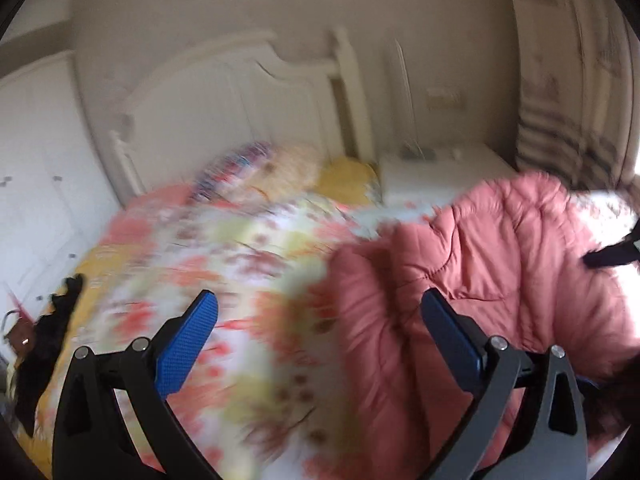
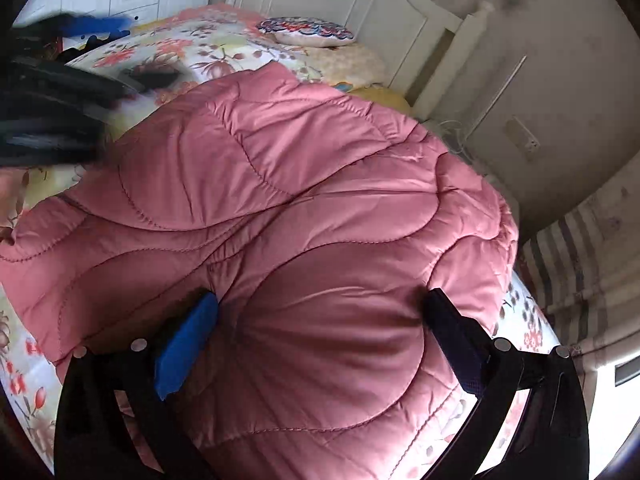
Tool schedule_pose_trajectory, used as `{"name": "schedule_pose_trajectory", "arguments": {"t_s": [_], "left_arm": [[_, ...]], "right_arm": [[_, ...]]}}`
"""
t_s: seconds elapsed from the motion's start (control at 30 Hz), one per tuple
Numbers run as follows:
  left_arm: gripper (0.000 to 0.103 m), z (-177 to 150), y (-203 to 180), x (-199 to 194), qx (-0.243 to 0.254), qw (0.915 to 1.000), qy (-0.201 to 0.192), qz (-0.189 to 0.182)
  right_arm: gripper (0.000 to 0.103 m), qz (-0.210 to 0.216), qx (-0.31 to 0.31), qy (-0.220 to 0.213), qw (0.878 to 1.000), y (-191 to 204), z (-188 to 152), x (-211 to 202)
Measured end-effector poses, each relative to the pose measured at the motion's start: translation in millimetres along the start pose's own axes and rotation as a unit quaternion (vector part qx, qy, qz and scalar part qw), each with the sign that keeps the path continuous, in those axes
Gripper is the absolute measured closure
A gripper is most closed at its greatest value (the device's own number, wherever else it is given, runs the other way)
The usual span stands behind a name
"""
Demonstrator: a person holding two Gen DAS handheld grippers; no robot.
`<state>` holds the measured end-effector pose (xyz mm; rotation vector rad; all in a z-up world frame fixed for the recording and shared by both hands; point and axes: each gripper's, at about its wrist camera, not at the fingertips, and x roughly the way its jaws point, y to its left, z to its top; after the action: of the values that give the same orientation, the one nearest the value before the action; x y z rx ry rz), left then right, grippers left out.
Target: Fold large clothes
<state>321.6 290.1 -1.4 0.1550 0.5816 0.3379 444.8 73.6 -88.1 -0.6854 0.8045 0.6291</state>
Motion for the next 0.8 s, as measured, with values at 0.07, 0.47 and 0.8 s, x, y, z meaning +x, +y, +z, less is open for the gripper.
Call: {"name": "schedule_pose_trajectory", "arguments": {"t_s": [0.07,0.47,0.8], "left_arm": [[0.002,-9.0,0.1,-42.6,0.015,0.9988,-0.042,0.019],[0.002,-54.6,-59.3,1.6,0.109,0.9922,0.032,0.053],[0.002,-62.7,-38.1,26.1,0.073,0.9944,0.070,0.028]], "right_arm": [[0.004,0.006,0.004,-0.001,1.000,-0.7,-2.3,-1.4],[0.004,0.015,0.033,0.000,0.999,-3.8,1.1,-2.1],[0.004,-0.005,0.059,-0.015,0.998,-17.0,-32.2,-26.1]]}}
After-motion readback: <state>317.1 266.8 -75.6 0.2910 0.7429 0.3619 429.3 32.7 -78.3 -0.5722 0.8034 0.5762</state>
